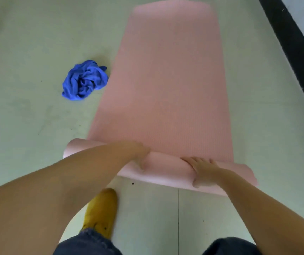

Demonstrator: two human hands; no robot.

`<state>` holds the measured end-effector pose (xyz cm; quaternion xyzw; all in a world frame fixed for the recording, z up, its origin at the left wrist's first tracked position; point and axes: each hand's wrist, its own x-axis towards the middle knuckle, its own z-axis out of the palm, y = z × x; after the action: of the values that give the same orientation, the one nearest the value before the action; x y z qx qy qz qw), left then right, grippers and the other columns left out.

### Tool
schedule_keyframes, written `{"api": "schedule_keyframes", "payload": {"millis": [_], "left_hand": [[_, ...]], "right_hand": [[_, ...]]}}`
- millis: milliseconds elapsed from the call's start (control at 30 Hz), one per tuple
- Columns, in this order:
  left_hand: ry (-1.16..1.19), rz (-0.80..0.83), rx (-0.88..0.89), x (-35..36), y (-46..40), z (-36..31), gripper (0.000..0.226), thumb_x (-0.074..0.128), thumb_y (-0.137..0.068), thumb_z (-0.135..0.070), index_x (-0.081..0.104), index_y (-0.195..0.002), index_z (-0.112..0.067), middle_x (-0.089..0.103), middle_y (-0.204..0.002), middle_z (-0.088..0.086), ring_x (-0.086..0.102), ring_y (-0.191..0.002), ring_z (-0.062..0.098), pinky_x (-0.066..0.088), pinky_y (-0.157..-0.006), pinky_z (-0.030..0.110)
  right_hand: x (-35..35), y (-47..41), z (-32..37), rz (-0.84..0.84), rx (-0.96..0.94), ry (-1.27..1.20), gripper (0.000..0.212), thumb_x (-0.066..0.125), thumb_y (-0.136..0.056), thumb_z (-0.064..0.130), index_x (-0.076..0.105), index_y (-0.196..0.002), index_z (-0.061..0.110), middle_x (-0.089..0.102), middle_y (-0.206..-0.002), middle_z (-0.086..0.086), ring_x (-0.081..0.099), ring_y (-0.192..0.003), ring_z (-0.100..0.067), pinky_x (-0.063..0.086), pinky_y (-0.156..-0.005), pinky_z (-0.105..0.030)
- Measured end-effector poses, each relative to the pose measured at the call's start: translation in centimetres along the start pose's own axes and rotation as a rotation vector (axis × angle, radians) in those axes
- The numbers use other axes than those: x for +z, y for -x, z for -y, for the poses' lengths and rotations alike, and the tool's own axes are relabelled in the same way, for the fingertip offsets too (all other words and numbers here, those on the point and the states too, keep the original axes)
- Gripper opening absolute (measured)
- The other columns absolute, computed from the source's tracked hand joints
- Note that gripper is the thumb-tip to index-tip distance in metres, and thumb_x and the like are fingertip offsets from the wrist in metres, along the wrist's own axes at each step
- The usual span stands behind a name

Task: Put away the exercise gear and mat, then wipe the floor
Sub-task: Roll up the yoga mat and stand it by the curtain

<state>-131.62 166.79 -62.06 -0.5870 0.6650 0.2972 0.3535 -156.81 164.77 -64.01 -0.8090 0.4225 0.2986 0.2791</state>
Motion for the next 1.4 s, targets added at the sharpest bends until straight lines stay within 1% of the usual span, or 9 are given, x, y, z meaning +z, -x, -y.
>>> {"api": "schedule_keyframes", "payload": {"millis": [133,300,467,633,767,867,1033,1200,1400], "left_hand": [[-0.34,-0.18,0.229,0.2,0.4,-3.1,0.084,0.054,-0.09,-0.037,-0.002,-0.151,-0.024,0.026,-0.147,0.022,0.035,-0.13,0.041,0.031,-0.102,0.063],[-0.256,-0.256,0.147,3.8,0.1,-2.4,0.122,0.066,-0.076,-0.058,-0.034,-0.139,-0.032,-0.023,-0.155,0.015,-0.013,-0.143,0.041,0.012,-0.103,0.073],[-0.169,-0.219,0.134,0.8,-3.3,-1.5,0.128,0.075,-0.07,-0.052,-0.03,-0.141,-0.037,-0.012,-0.158,0.014,-0.002,-0.144,0.039,0.014,-0.104,0.073],[-0.051,-0.167,0.142,-1.8,-4.3,-0.1,0.123,0.078,-0.068,-0.049,-0.019,-0.144,-0.042,0.008,-0.156,0.009,0.01,-0.143,0.036,0.018,-0.106,0.068],[0.057,-0.135,0.242,-3.2,-5.1,1.4,0.119,0.077,-0.067,-0.05,-0.011,-0.146,-0.044,0.022,-0.152,0.007,0.026,-0.138,0.032,0.029,-0.106,0.054],[0.17,-0.103,0.272,-4.3,-5.4,1.8,0.118,0.081,-0.065,-0.045,-0.003,-0.148,-0.044,0.03,-0.149,0.004,0.035,-0.134,0.031,0.034,-0.105,0.049],[0.173,-0.135,0.208,-4.8,-5.7,2.0,0.111,0.075,-0.071,-0.049,-0.002,-0.15,-0.036,0.021,-0.156,0.002,0.026,-0.14,0.027,0.027,-0.111,0.049],[-0.075,-0.438,0.102,-1.7,-4.3,4.7,0.112,0.065,-0.075,-0.059,-0.016,-0.148,-0.033,-0.008,-0.159,0.01,-0.003,-0.146,0.029,0.005,-0.11,0.064],[-0.208,-0.661,-0.035,1.1,-4.5,4.8,0.112,0.066,-0.076,-0.052,-0.019,-0.146,-0.031,0.021,-0.148,0.021,0.025,-0.135,0.037,0.023,-0.103,0.064]], "right_hand": [[-2.4,-2.5,-0.4,0.011,0.078,-0.231,0.087,0.066,-0.067,0.01,0.03,-0.142,0.037,0.044,-0.141,0.001,0.041,-0.128,-0.023,0.03,-0.107,-0.043],[-3.6,-4.1,-0.6,0.007,0.138,-0.327,0.084,0.063,-0.063,0.009,0.039,-0.138,0.036,0.048,-0.138,-0.001,0.042,-0.125,-0.025,0.028,-0.108,-0.047],[-3.6,-4.5,0.3,-0.25,0.173,-0.187,0.075,0.049,-0.079,0.012,0.024,-0.147,0.029,0.018,-0.157,0.003,0.01,-0.146,-0.017,0.0,-0.116,-0.055],[2.1,-2.4,3.6,-0.76,-0.007,0.049,0.062,0.045,-0.075,0.028,0.043,-0.134,0.009,0.049,-0.139,-0.013,0.039,-0.131,-0.029,0.033,-0.104,-0.063],[4.5,-2.7,3.2,-0.637,-0.03,0.248,0.129,0.081,-0.053,0.053,0.009,-0.15,0.007,0.028,-0.152,-0.017,0.022,-0.14,-0.033,0.017,-0.106,-0.067],[2.8,-3.4,2.7,-0.515,0.011,0.296,0.148,0.087,-0.032,0.059,0.011,-0.148,0.006,0.036,-0.149,-0.019,0.031,-0.137,-0.036,0.023,-0.101,-0.07],[0.9,-5.2,2.4,-0.489,0.065,0.262,0.129,0.093,-0.027,0.037,0.033,-0.139,0.009,0.054,-0.136,-0.015,0.055,-0.12,-0.034,0.041,-0.087,-0.068],[-4.1,-6.4,0.9,-0.384,0.003,0.194,0.103,0.068,-0.076,0.042,0.0,-0.151,0.024,0.012,-0.157,0.0,0.018,-0.142,-0.023,0.019,-0.11,-0.056],[-6.2,-7.3,1.8,-0.244,0.071,0.208,0.115,0.071,-0.07,0.053,-0.004,-0.15,0.022,0.017,-0.153,-0.006,0.019,-0.141,-0.027,0.021,-0.108,-0.064]]}}
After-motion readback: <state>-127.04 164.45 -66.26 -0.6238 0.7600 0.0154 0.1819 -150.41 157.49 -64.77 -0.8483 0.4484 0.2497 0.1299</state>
